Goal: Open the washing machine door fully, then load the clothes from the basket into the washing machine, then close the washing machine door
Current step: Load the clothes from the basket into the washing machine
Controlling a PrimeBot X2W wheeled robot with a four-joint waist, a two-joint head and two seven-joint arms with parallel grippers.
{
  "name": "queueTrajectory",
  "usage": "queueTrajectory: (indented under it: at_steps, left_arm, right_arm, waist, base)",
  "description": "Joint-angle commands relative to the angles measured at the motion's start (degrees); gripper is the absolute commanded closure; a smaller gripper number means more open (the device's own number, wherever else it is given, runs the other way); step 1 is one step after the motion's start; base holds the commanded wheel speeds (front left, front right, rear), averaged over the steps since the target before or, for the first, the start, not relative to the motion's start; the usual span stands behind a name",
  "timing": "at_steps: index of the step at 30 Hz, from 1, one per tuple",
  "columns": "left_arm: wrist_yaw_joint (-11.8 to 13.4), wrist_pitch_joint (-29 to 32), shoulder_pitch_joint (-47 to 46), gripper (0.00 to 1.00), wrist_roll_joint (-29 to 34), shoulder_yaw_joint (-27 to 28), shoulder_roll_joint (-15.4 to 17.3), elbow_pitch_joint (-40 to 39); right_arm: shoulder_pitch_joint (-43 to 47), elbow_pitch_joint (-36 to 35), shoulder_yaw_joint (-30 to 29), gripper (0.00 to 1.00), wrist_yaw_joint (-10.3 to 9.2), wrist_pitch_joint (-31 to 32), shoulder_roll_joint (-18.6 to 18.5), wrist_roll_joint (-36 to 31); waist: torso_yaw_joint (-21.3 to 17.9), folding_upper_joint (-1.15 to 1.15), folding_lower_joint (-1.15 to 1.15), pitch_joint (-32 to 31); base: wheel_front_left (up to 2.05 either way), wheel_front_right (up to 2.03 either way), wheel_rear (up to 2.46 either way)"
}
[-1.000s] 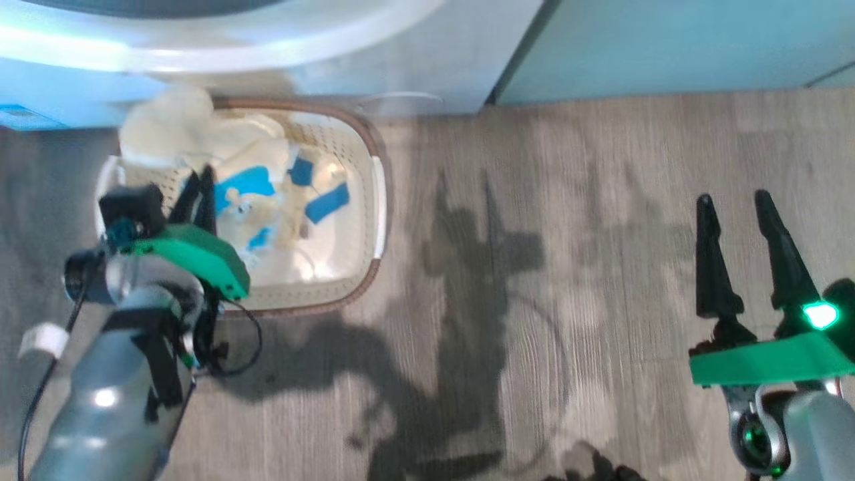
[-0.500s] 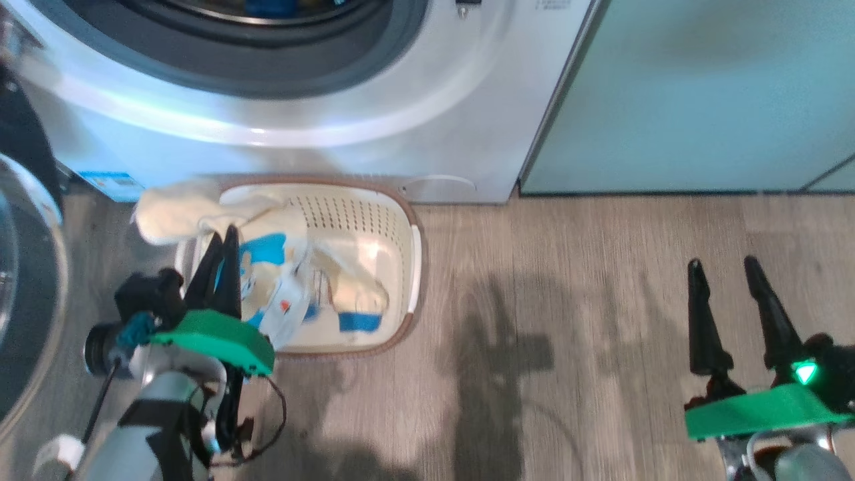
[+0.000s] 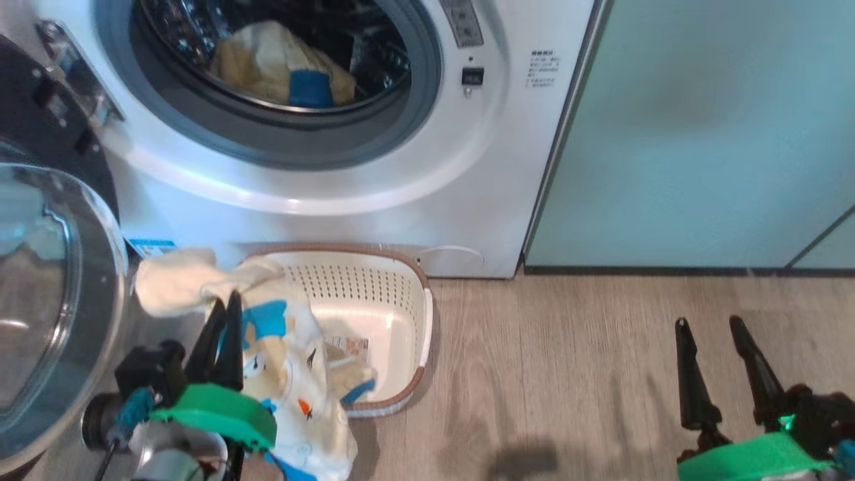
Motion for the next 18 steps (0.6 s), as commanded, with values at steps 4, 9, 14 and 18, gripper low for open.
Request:
queueTrajectory:
  at_steps: [4, 9, 14, 18]
  left_arm:
    - [1.2, 0.6, 1.0, 1.0, 0.1, 2.3, 1.4, -4.1]
    - [1.9, 1.2, 3.0, 1.0, 0.1, 1.9, 1.4, -5.7]
    - [2.2, 1.1, 4.0, 1.0, -0.2, 1.9, 1.3, -6.2]
    - [2.2, 1.1, 4.2, 1.0, -0.4, 1.7, 1.2, -6.1]
  right_arm:
    - [0.9, -1.7, 1.4, 0.0, -0.16, -0.4, -0.7, -0.9]
    - [1.7, -1.9, 1.8, 0.0, -0.16, -0.2, -0.7, -1.1]
    - [2.0, -2.0, 2.1, 0.0, -0.16, 0.0, -0.7, -0.9]
    - [2.0, -2.0, 2.2, 0.0, -0.16, 0.1, -0.7, -0.9]
  waist:
    - [0.5, -0.01, 0.01, -3.5]
    - [0.9, -0.01, 0.01, -4.8]
    - [0.9, -0.01, 0.01, -5.4]
    - [0.9, -0.01, 0.01, -5.6]
  base:
    - [0.0, 0.0, 0.0]
    - [0.0, 0.0, 0.0]
    - [0.0, 0.0, 0.0]
    - [0.0, 0.0, 0.0]
